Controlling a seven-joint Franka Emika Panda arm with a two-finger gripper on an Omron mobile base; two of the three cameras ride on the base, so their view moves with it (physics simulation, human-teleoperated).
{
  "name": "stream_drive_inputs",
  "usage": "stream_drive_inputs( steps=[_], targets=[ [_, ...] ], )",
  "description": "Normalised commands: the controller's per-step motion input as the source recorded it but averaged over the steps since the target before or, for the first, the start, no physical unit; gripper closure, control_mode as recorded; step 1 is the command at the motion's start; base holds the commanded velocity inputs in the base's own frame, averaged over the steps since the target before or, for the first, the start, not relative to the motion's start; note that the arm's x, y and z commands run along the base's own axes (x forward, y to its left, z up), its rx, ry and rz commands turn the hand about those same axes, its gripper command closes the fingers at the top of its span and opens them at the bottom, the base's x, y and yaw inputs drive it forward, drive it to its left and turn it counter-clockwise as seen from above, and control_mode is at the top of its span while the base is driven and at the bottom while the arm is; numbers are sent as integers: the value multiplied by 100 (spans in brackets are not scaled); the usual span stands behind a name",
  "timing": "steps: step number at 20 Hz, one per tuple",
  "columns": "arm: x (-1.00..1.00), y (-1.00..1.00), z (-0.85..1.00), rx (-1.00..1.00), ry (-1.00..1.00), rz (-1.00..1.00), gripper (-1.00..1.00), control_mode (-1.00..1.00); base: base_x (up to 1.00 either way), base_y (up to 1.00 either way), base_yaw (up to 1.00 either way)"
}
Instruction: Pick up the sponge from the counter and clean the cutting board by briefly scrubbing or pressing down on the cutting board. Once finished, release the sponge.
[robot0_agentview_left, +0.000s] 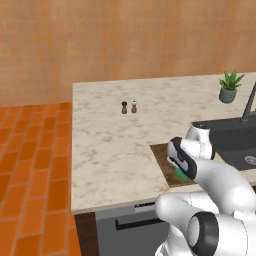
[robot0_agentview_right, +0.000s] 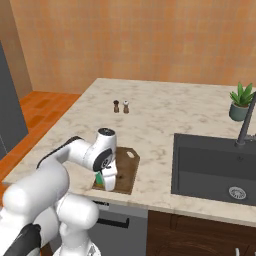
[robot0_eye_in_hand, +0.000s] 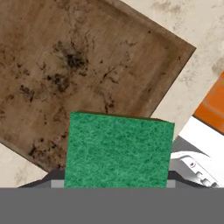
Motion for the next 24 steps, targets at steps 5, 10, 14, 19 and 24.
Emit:
stream_drive_inputs(
  steps=[5, 10, 14, 19, 24],
  targets=[
    [1, -2, -13, 0, 8, 0, 100, -100, 0, 0, 0],
    [17, 7, -29, 0, -5, -1, 100, -100, 0, 0, 0],
    [26, 7, -69, 0, -7, -5, 100, -100, 0, 0, 0],
    [43, 0, -34, 0, 1, -6, 100, -100, 0, 0, 0],
    [28, 0, -24, 0, -4, -3, 100, -100, 0, 0, 0]
  ],
)
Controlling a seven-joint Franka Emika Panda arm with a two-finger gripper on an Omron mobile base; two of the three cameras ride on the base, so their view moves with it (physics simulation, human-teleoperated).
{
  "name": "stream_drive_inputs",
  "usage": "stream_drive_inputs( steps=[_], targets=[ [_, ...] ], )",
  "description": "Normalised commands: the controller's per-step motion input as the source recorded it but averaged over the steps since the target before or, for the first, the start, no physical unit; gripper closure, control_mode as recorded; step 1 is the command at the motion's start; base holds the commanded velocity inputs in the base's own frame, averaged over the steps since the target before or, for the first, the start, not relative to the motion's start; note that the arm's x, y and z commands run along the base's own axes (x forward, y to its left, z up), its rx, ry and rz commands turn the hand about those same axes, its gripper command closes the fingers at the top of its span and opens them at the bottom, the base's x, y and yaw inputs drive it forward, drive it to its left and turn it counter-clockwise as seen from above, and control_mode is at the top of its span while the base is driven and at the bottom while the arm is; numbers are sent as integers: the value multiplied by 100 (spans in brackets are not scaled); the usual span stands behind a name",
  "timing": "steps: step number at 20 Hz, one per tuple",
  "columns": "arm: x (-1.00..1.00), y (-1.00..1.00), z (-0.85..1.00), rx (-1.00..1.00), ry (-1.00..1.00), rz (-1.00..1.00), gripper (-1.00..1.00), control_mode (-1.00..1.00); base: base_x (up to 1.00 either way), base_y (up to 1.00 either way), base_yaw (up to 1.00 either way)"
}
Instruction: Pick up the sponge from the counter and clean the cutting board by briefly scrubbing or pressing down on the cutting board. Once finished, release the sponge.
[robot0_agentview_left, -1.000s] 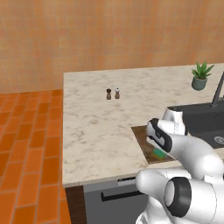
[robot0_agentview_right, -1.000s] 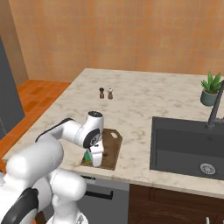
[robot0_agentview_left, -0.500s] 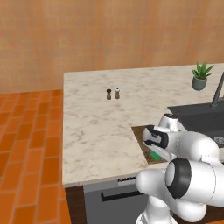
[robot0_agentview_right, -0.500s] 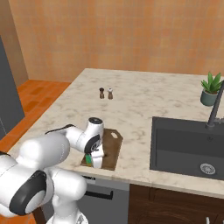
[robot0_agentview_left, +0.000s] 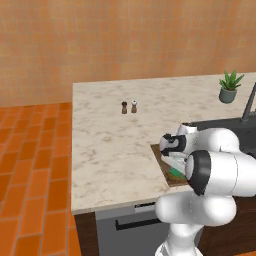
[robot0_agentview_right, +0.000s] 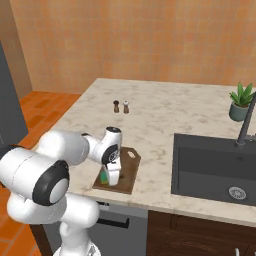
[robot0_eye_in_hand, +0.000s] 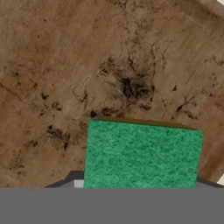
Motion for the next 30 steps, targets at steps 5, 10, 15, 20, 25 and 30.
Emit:
stream_drive_inputs(
  steps=[5, 10, 15, 20, 25, 30],
  targets=[
    [39, 1, -56, 0, -7, -3, 100, -100, 0, 0, 0],
    [46, 4, -38, 0, 0, -3, 100, -100, 0, 0, 0],
    [38, 8, -45, 0, -14, -3, 100, -100, 0, 0, 0],
    [26, 11, -36, 3, -38, -1, 100, -100, 0, 0, 0],
    [23, 13, -31, 9, -45, -1, 100, -100, 0, 0, 0],
    [41, 13, -14, 8, -20, -5, 100, -100, 0, 0, 0]
  ],
)
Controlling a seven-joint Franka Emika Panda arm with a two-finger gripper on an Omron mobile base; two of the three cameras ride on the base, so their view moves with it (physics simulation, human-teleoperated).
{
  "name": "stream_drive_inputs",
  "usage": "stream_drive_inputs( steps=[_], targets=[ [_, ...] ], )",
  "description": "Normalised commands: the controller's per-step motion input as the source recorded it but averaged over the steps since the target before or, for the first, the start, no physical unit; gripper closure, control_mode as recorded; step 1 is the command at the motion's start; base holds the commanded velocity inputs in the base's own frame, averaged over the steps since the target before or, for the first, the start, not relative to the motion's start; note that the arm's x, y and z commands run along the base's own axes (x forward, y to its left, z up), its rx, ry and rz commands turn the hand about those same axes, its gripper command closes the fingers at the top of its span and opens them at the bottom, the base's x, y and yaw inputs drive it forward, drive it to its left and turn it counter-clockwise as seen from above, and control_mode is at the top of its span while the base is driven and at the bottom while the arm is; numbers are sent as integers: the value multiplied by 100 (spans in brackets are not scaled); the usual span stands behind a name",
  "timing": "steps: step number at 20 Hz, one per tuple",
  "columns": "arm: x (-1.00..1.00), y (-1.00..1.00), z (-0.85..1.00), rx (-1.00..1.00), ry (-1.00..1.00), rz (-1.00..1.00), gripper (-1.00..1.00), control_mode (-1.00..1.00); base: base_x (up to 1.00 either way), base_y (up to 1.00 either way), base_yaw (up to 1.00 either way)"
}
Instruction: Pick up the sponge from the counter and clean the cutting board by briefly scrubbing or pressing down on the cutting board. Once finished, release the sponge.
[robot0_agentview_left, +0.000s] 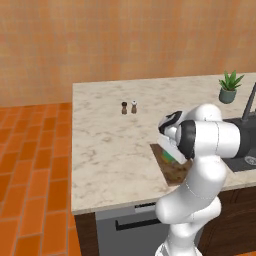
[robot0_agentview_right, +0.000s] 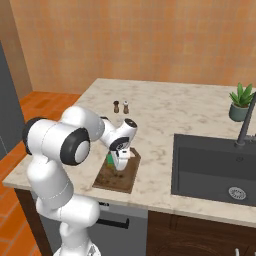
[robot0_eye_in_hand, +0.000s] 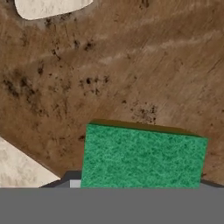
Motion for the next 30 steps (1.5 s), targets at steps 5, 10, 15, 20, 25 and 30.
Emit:
stream_drive_inputs(
  steps=[5, 10, 15, 20, 25, 30],
  targets=[
    [62, 28, -3, 2, -7, -6, 100, -100, 0, 0, 0],
    [57, 25, -3, 0, 0, -4, 100, -100, 0, 0, 0],
    [59, 25, -22, 0, -1, -7, 100, -100, 0, 0, 0],
    [31, -4, -1, 0, 3, -12, 100, -100, 0, 0, 0],
    [2, -30, 0, 0, 7, -5, 100, -100, 0, 0, 0],
    [-22, -28, 0, -4, 0, -4, 100, -100, 0, 0, 0]
  ],
)
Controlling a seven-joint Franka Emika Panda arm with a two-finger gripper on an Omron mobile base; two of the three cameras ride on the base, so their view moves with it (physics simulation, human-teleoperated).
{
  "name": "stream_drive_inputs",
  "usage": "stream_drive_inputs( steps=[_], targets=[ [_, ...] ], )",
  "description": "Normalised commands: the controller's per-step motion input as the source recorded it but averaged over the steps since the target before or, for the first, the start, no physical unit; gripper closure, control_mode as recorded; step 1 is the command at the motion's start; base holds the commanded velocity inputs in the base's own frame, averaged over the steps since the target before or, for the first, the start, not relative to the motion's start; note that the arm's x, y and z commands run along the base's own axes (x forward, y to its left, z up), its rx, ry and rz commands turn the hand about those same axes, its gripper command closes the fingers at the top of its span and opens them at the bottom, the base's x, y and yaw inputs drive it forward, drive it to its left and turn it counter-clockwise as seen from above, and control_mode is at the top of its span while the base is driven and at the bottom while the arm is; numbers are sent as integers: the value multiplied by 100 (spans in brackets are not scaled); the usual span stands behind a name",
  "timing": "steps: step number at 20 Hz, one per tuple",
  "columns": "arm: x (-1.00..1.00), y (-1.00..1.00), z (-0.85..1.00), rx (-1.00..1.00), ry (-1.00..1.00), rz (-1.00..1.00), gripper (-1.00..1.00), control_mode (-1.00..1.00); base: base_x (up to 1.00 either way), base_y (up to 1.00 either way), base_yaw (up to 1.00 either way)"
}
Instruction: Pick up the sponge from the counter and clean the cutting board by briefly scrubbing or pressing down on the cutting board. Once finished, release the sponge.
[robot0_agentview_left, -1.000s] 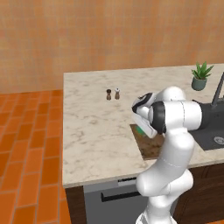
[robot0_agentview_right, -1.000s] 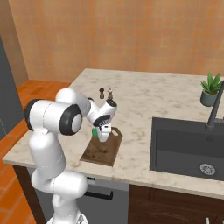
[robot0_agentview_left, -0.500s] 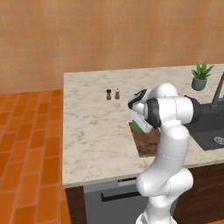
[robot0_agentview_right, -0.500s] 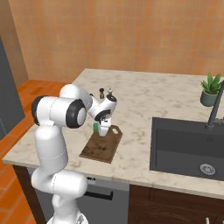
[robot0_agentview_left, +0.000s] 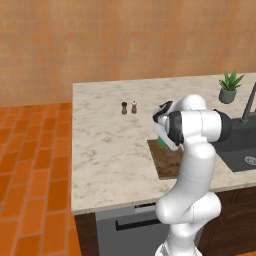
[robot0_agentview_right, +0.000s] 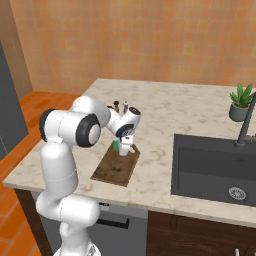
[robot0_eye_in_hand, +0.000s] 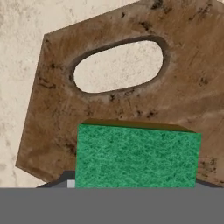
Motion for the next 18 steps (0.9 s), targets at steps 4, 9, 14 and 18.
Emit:
stream_drive_inputs(
  steps=[4, 9, 14, 18],
  targets=[
    [6, -13, 0, -18, 2, -8, 100, -100, 0, 0, 0],
    [-3, -3, -26, -1, 0, 0, 100, -100, 0, 0, 0],
    [-5, 2, -64, -1, 7, 1, 100, -100, 0, 0, 0],
    [-60, 0, -85, 0, 8, 4, 100, -100, 0, 0, 0]
  ],
)
